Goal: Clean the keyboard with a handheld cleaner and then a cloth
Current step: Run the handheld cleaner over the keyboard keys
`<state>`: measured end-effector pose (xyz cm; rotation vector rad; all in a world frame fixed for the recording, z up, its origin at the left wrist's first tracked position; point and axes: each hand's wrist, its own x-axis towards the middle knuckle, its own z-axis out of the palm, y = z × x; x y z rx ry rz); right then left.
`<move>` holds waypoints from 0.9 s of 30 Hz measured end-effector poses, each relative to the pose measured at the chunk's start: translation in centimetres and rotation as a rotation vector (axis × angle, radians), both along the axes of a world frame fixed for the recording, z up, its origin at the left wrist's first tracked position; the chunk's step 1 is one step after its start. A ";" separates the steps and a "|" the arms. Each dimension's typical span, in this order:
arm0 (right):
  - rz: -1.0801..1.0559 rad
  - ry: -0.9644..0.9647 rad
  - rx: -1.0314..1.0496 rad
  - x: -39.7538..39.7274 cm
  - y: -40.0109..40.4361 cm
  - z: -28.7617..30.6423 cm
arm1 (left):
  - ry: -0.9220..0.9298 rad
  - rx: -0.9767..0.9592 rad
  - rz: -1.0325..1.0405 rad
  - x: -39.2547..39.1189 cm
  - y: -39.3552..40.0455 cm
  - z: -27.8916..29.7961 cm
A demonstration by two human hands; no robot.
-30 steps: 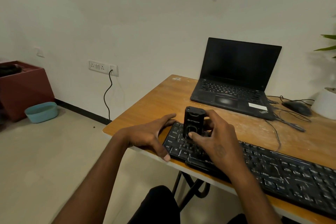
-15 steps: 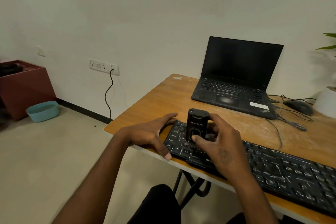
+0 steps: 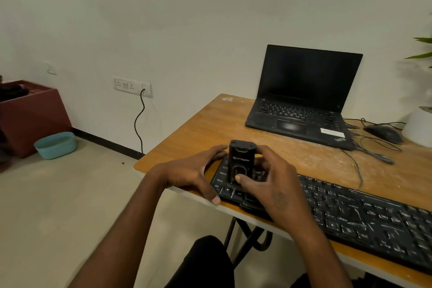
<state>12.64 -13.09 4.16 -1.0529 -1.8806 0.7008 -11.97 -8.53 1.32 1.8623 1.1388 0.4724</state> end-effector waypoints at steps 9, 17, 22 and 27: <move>0.002 -0.023 0.039 -2.4 -1.2 -0.5 | 0.071 0.033 -0.023 0.6 -0.1 0.4; -0.006 -0.004 -0.007 3.3 -2.1 0.0 | 0.042 -0.031 0.000 -0.1 0.0 0.1; -0.050 0.009 -0.019 4.1 -2.4 -0.3 | 0.072 -0.008 0.002 -0.1 -0.2 0.0; -0.013 -0.003 0.004 1.3 -2.2 -0.4 | 0.092 0.012 -0.019 0.1 0.0 0.3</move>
